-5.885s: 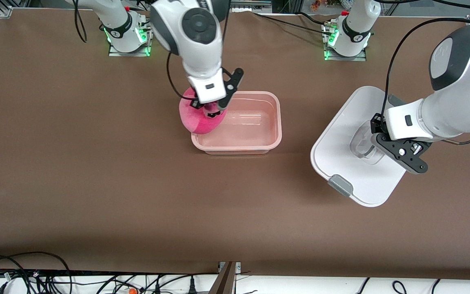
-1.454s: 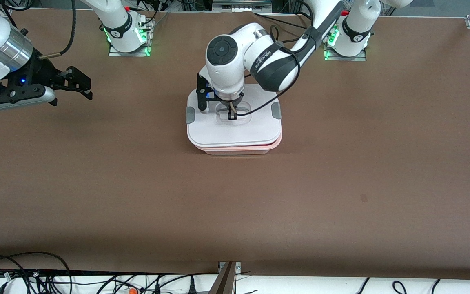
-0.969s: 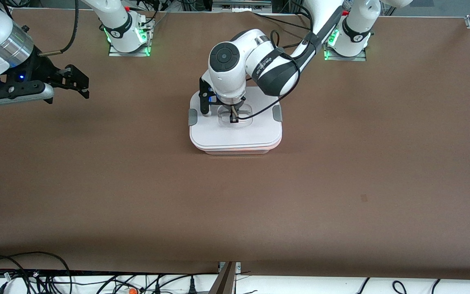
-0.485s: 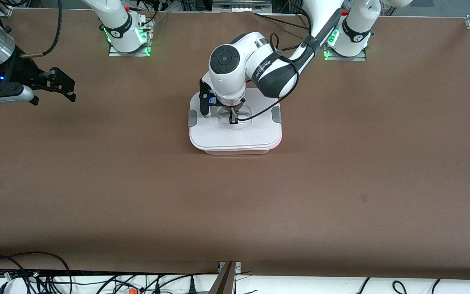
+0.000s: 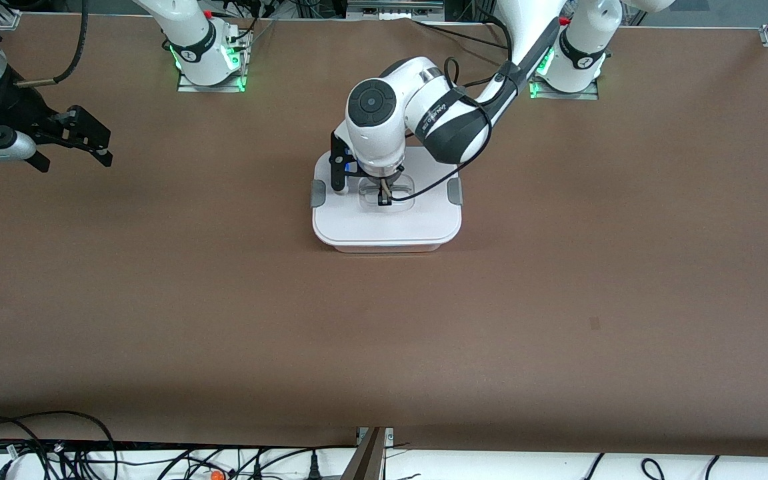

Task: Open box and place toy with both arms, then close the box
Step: 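Lower the lid onto the box with the left gripper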

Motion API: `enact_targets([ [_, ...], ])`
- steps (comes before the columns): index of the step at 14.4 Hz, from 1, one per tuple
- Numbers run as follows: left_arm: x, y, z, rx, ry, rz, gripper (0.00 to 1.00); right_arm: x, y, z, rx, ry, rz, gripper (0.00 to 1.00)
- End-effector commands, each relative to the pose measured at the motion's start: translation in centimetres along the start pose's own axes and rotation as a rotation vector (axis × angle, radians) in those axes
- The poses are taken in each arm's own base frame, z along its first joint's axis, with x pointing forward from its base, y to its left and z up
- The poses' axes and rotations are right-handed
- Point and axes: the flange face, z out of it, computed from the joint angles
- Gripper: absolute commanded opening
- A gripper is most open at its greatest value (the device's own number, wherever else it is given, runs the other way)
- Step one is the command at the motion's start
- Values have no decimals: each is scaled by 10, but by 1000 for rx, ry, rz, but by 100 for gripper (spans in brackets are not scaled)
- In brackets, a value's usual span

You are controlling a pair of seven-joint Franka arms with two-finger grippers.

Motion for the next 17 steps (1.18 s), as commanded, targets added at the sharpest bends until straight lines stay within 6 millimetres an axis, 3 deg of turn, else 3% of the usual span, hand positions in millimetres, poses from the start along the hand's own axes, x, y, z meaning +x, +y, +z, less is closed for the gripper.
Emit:
enact_targets([
  [1,-2,0,1,6,-2,16,0,6,-1,-2,-7,6,-3,100],
  [6,0,-1,2,1,6,-3,0,12,-3,-6,5,60,-4,100],
  [10,1,-4,7,-6,3,-4,0,16,-4,10,5,25,-13,100],
  [17,0,-6,16,-13,-5,-9,0,16,-4,11,4,21,-11,100],
])
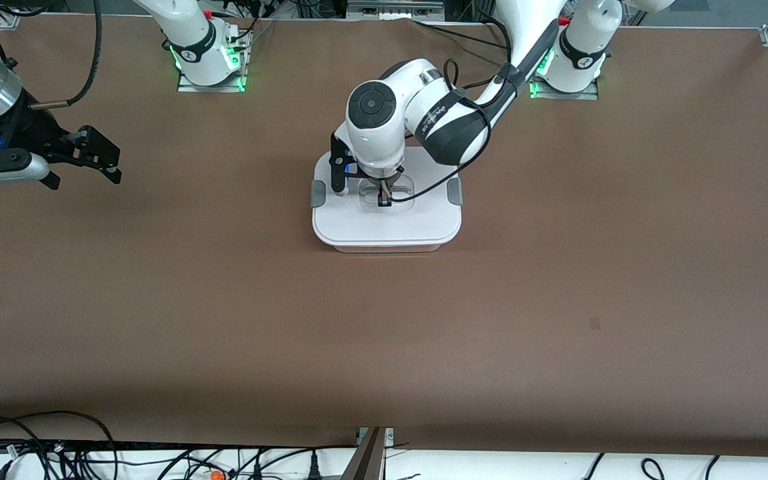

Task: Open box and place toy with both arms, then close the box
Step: 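Lower the lid onto the box with the left gripper, then open the left gripper to release the lid handle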

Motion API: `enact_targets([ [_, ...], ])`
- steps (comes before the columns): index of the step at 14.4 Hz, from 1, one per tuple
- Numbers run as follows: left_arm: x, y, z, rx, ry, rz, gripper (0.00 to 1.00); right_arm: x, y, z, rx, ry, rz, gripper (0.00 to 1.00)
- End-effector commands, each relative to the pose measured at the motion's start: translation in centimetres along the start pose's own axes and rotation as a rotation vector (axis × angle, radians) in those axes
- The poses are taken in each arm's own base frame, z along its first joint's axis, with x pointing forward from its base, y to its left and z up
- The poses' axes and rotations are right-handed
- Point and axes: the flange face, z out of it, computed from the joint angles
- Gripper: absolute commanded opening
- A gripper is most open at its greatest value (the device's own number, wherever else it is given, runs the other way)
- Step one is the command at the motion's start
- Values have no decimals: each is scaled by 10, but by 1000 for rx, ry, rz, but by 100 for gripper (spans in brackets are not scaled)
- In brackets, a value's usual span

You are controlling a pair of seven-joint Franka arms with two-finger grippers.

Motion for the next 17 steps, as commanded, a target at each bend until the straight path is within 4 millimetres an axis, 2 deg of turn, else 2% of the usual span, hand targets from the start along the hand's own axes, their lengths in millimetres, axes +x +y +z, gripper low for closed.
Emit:
enact_targets([
  [1,-1,-6,14,-13,-7,-8,0,0,-3,-7,3,6,-10,100],
  [2,-1,-6,14,-13,-7,-8,0,0,-3,-7,3,6,-10,100],
  [3,-1,-6,13,-12,-6,-19,23,1,-3,-6,3,5,-10,100],
  [4,-1,-6,10,-9,-4,-45,99,0,-3,-7,3,6,-10,100],
  [8,0,-14,-24,27,38,-87,100,0,-3,-7,3,6,-7,100],
  [12,-27,-41,-65,27,109,-158,100,1,-3,-6,3,5,-7,100],
  [14,-53,-51,-80,-5,87,-202,100,1,-3,-5,3,3,-9,100],
  [17,-115,-87,-116,6,102,-311,100,0,-3,-5,3,2,-9,100],
])
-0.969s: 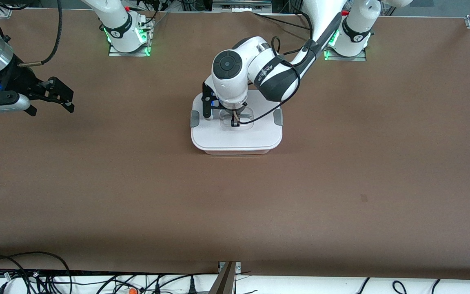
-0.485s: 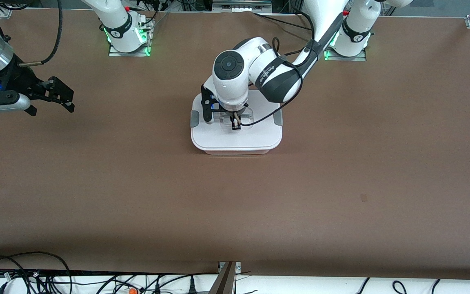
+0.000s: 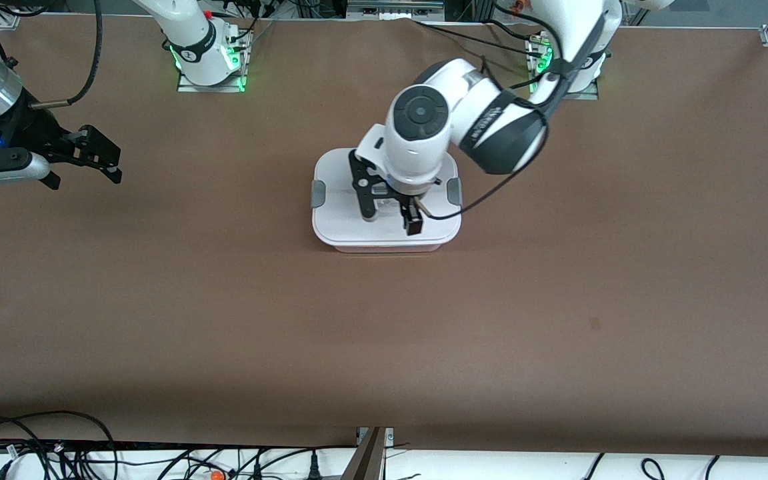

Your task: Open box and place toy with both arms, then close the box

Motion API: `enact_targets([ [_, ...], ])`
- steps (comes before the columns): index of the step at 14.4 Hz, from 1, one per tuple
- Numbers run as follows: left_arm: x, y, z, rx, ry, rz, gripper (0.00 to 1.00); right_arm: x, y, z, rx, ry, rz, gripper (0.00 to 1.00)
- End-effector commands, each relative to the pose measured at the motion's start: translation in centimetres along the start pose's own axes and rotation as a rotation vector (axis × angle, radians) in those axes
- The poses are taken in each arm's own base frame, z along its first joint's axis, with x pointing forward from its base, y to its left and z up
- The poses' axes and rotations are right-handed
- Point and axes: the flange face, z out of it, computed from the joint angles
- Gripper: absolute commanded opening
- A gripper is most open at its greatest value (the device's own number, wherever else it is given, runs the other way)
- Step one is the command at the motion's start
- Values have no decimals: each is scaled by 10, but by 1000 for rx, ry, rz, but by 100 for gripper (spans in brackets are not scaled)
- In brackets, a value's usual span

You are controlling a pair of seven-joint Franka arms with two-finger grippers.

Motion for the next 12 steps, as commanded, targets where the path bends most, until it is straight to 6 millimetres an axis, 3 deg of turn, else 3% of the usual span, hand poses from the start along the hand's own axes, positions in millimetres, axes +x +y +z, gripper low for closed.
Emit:
enact_targets([
  [1,-53,-47,-41,-3,26,-118,100,0,-2,-4,3,0,-7,100],
  [3,-101,-83,-50,-36,-14,-190,100,0,-2,-4,3,0,-7,100],
  [4,-119,-91,-63,-34,-32,-216,100,0,-2,-4,3,0,-7,100],
  [5,-139,-101,-82,-14,-24,-247,100,1,-2,-3,3,-1,-7,100],
  [10,-275,-152,-171,95,30,-485,100,1,-2,-1,3,-5,-8,100],
  [12,-331,-163,-189,112,38,-576,100,1,-2,-2,3,-3,-7,100],
])
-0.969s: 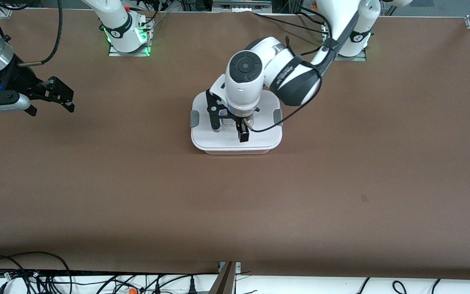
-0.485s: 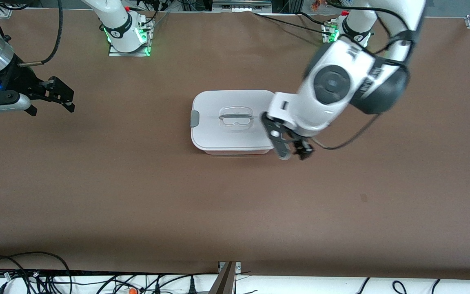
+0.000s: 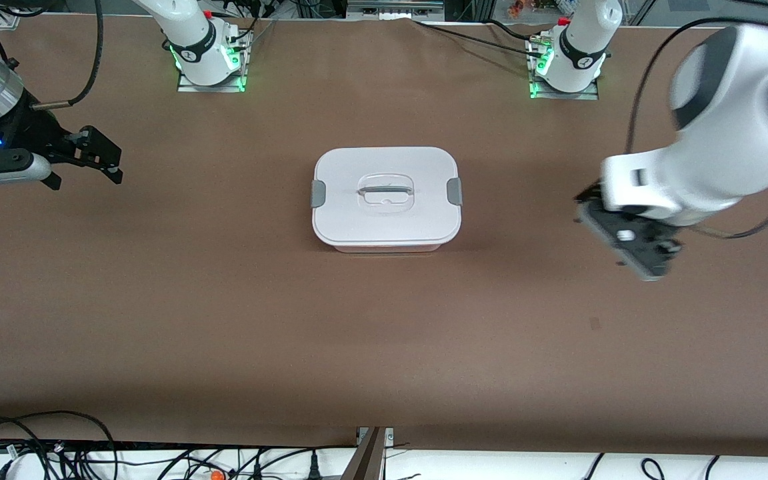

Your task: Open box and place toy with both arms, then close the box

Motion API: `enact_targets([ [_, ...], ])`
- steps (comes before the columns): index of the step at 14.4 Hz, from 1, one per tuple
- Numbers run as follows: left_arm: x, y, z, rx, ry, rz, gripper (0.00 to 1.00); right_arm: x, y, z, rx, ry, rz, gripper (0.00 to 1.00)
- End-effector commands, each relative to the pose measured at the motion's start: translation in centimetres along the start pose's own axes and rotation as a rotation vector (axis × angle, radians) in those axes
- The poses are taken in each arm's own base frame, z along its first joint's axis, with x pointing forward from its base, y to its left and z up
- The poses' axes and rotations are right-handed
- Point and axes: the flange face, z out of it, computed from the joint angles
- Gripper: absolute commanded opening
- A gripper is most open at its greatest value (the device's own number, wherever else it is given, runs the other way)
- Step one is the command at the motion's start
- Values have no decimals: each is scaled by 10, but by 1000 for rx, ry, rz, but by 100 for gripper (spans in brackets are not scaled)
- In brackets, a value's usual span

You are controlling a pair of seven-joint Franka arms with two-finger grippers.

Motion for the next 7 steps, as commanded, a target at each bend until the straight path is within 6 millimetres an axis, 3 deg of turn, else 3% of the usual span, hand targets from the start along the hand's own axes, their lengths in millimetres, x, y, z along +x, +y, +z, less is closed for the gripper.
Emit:
enact_targets([
  [1,-57,-37,-19,11,3,-112,100,1,-1,-2,3,-2,-6,100],
  [4,-106,-76,-27,29,-16,-277,100,1,-1,-2,4,-2,-6,100],
  [7,-135,-74,-30,27,-29,-507,100,3,-7,6,3,-19,-18,100],
])
